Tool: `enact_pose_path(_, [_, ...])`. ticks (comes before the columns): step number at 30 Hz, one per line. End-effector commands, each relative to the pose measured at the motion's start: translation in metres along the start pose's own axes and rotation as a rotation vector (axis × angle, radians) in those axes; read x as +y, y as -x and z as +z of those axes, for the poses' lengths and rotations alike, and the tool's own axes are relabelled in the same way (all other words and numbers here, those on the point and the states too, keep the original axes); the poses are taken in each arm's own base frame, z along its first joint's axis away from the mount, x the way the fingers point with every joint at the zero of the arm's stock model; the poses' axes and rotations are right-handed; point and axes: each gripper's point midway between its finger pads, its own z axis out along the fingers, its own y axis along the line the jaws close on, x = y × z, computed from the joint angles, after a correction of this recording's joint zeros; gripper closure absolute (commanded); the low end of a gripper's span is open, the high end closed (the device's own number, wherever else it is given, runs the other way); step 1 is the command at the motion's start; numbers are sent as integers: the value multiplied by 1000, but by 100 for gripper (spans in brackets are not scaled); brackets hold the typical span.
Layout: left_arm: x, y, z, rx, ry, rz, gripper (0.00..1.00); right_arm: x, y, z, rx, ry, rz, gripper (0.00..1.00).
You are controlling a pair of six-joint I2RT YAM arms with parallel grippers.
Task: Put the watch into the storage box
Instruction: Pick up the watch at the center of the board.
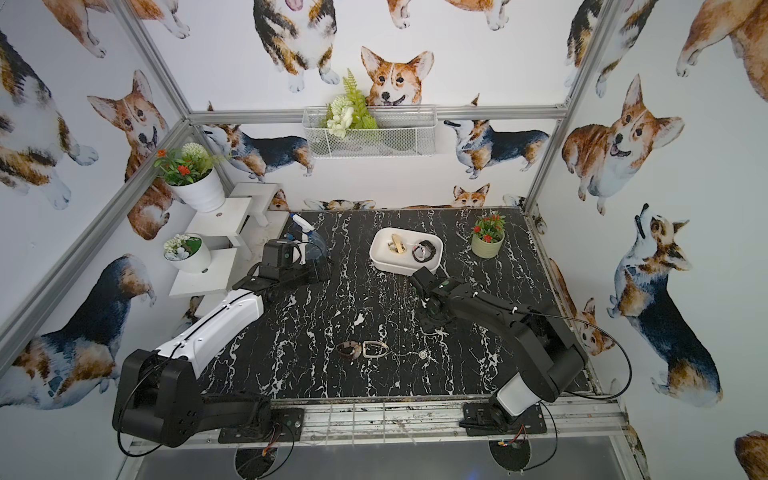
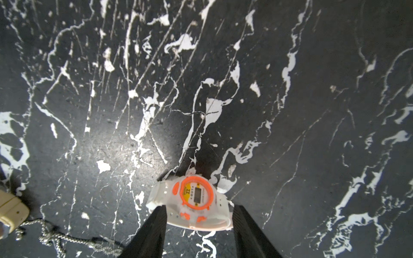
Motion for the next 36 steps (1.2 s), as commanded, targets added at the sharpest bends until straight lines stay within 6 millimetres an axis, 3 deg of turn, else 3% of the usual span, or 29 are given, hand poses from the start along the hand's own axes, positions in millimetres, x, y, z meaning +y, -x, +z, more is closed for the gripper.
enact_pose_path(1, [0,3,-1,-15,1,12,0,3,-6,2,29,20,-34,47])
enact_pose_path(9, [-1,3,-2,-20,3,16,0,8,-10,1,50,44,-79,46])
enact_pose_path(26, [0,2,-1,-18,10,22,0,1,4,10,73,-31,-188,46])
enact_pose_path(36, [-1,3,-3,-23,10,26,0,12,0,15,85,29,-183,72])
